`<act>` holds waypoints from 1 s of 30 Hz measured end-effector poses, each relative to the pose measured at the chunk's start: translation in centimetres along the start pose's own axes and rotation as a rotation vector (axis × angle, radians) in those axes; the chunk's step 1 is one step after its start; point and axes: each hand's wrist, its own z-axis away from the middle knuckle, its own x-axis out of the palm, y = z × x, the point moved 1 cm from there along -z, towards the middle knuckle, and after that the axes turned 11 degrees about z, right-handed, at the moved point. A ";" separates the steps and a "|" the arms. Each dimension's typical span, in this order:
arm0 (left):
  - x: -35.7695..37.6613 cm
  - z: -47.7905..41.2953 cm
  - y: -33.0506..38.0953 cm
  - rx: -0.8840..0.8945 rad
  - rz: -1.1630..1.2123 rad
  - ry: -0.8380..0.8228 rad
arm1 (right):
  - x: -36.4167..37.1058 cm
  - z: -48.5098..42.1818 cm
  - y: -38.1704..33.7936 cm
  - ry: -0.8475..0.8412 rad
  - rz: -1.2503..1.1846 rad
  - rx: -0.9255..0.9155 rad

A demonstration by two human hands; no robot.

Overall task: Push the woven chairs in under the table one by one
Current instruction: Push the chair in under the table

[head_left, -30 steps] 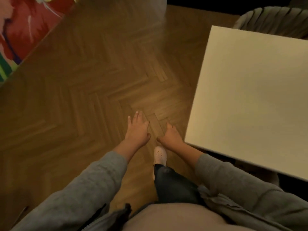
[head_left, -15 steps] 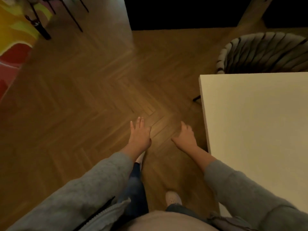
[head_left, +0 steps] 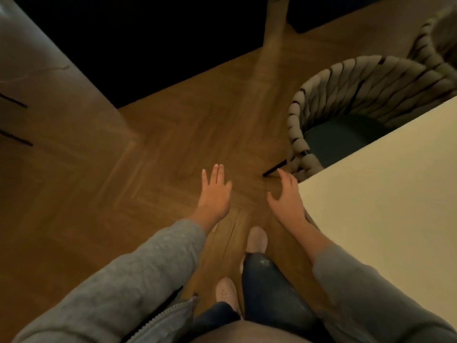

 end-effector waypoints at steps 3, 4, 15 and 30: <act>-3.4 -7.6 0.0 0.125 -0.072 0.044 | -0.7 -6.1 -1.6 0.173 -0.032 -0.021; -4.6 -10.0 0.1 0.161 -0.098 0.065 | -1.1 -8.4 -1.9 0.221 -0.051 0.017; -16.9 -32.4 5.5 0.474 -0.252 0.062 | -5.5 -29.0 -0.2 0.127 -0.156 0.475; -22.5 -55.7 19.8 1.385 -0.923 -0.103 | -5.7 -44.2 1.8 0.074 -0.525 0.963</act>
